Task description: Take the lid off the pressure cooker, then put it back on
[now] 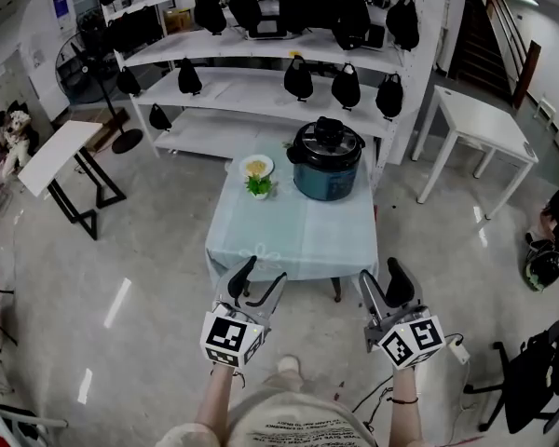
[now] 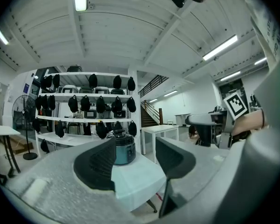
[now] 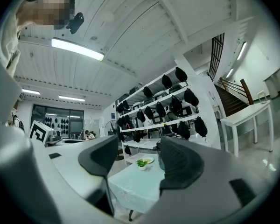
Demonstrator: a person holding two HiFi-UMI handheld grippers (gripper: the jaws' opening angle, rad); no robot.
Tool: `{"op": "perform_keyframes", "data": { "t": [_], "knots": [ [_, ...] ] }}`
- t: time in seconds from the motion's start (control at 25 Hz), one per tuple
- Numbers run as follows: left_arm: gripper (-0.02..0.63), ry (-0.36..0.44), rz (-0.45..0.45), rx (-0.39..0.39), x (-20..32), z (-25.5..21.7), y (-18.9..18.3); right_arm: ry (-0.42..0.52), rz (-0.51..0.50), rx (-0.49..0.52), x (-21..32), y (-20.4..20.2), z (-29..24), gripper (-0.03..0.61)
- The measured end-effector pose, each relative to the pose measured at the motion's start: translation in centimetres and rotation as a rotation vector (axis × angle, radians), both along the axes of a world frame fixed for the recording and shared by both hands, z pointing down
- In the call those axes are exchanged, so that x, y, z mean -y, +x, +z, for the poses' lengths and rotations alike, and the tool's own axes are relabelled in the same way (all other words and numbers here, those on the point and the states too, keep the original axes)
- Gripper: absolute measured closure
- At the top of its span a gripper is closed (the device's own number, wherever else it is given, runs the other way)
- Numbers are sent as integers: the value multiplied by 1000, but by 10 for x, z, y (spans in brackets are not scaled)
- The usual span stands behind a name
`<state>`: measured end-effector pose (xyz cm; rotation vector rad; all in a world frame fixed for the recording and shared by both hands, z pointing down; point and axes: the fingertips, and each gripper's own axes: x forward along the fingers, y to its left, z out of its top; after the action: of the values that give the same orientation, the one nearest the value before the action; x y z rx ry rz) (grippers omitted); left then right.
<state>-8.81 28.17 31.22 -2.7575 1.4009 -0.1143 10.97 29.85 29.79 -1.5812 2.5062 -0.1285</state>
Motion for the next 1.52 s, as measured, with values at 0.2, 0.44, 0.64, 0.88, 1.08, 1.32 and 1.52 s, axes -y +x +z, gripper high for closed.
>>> {"op": "perform_keyframes", "data": {
  "t": [0.2,0.44,0.64,0.88,1.08,1.32,1.52],
  "knots": [
    [364,-13,11,-3,46,3,-6,-16,-7,-21,43,-9,3,311],
    [364,-10,37,-3,91,4,-7,-20,8,-42,81,-8,6,311],
    [364,-19,61,5,113,9,-1,-27,26,-35,102,-5,11,311],
    [364,-39,80,13,140,16,9,-41,32,-31,127,0,16,311],
    [364,-42,81,17,173,21,17,-47,31,-26,163,8,21,311],
    [364,-54,62,15,224,23,27,-60,15,-21,222,20,24,311],
    [364,-68,41,12,274,22,38,-88,-18,-21,277,27,24,311]
  ]
}}
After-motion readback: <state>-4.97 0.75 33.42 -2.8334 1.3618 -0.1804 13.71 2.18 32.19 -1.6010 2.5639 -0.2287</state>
